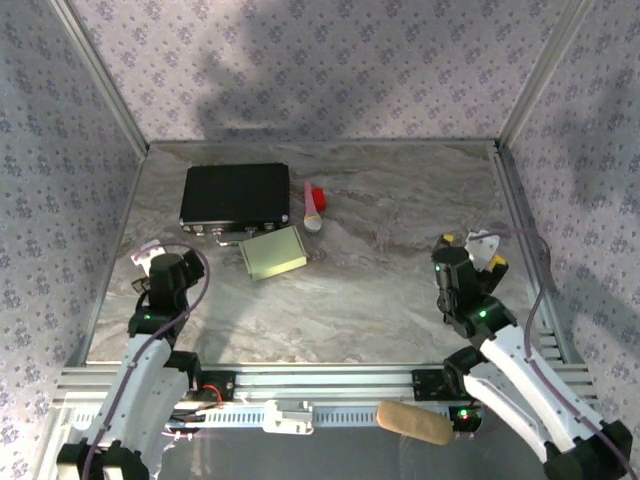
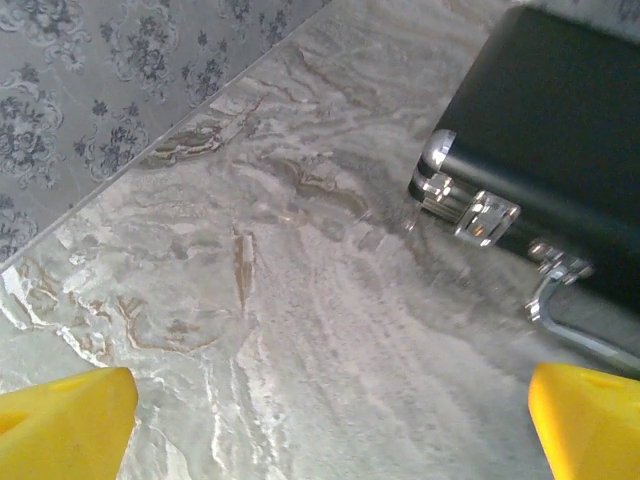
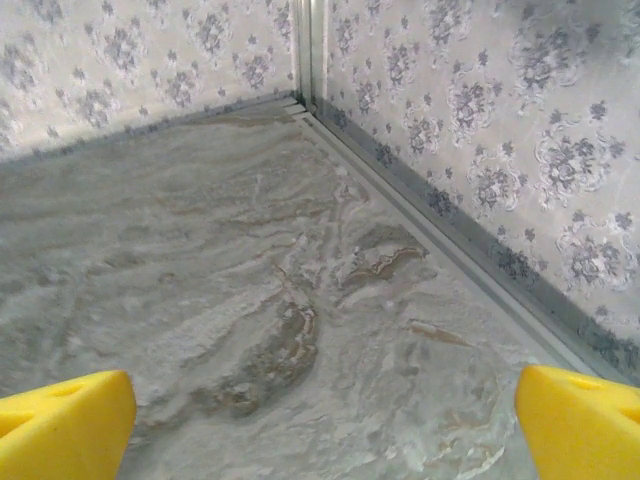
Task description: Fold the paper box
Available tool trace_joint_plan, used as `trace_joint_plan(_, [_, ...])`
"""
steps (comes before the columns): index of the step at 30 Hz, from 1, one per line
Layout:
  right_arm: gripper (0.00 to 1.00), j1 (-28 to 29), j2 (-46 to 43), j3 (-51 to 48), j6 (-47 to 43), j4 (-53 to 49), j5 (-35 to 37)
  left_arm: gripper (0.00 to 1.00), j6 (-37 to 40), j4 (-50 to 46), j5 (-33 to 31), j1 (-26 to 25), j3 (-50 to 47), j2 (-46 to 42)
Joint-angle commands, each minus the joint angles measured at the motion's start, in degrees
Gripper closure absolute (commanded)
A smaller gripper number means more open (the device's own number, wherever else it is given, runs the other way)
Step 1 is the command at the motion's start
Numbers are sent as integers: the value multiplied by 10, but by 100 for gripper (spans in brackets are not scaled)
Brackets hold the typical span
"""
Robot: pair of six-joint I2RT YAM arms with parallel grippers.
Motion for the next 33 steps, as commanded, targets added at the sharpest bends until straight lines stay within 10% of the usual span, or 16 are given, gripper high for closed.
trace_joint_plan(1, [1,-69,2,-103,-181,291,-129,0,134,250,22,15,-64,15])
trace_joint_plan(6, [1,-192,100,-134,-169,381,-258,0,146,422,88,45,-79,179])
trace_joint_plan(20, [1,-247,424,-115,-212,685,-377,0,178,757,167,58,-29,541])
trace_joint_plan(24, [1,-248,500,-118,-217,765,-386,0,175,709,170,59,-12,529])
trace_joint_plan(33, [1,-249,502,-35,-223,610,-401,0,171,601,172,60,38,524])
